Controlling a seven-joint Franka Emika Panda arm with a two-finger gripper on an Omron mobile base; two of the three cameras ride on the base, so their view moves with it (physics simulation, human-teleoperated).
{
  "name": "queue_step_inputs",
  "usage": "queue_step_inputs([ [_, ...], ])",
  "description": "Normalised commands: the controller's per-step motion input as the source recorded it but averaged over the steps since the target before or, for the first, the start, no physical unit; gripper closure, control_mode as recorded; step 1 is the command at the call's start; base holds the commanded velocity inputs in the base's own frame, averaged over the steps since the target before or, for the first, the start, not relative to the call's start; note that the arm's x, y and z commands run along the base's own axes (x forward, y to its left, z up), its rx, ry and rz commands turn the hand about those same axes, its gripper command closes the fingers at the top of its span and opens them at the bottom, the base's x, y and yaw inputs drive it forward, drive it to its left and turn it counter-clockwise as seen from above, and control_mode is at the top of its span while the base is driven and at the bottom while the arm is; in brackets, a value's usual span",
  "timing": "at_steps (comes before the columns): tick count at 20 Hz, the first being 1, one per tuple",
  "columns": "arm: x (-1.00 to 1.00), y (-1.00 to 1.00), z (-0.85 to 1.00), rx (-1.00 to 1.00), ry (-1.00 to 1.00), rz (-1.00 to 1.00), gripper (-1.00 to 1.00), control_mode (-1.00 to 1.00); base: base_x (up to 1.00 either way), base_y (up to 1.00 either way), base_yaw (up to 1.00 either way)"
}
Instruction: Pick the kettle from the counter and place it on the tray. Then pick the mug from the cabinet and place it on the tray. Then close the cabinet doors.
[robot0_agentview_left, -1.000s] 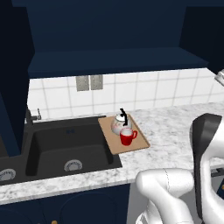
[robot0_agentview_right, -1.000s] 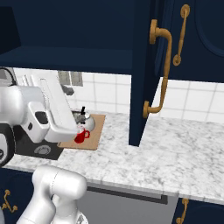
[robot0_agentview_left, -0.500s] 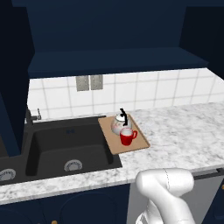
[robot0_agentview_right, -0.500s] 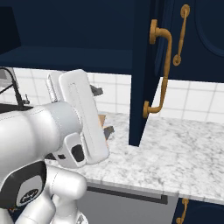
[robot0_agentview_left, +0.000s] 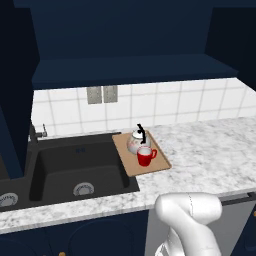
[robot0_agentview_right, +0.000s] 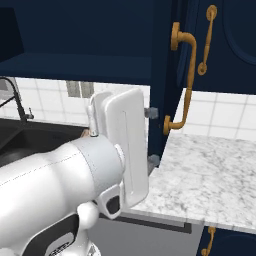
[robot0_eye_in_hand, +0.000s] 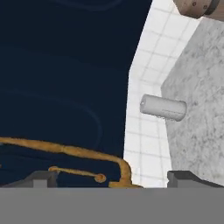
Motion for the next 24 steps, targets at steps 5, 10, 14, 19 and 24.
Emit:
queue_step_inputs([
  [5, 0.00, -0.51, 0.00, 0.15, -0.12, -0.15, -1.00, -1.00, 0.00, 0.00, 0.00],
  [10, 0.16, -0.44, 0.02, 0.19, -0.02, -0.02, -1.00, -1.00, 0.00, 0.00, 0.00],
  [14, 0.10, -0.10, 0.10, 0.04, 0.01, 0.01, -1.00, -1.00, 0.00, 0.00, 0.00],
  [19, 0.08, 0.00, 0.07, -0.02, 0.13, 0.12, -1.00, -1.00, 0.00, 0.00, 0.00],
  [24, 0.25, 0.02, 0.03, 0.00, 0.23, 0.21, -1.00, -1.00, 0.00, 0.00, 0.00],
])
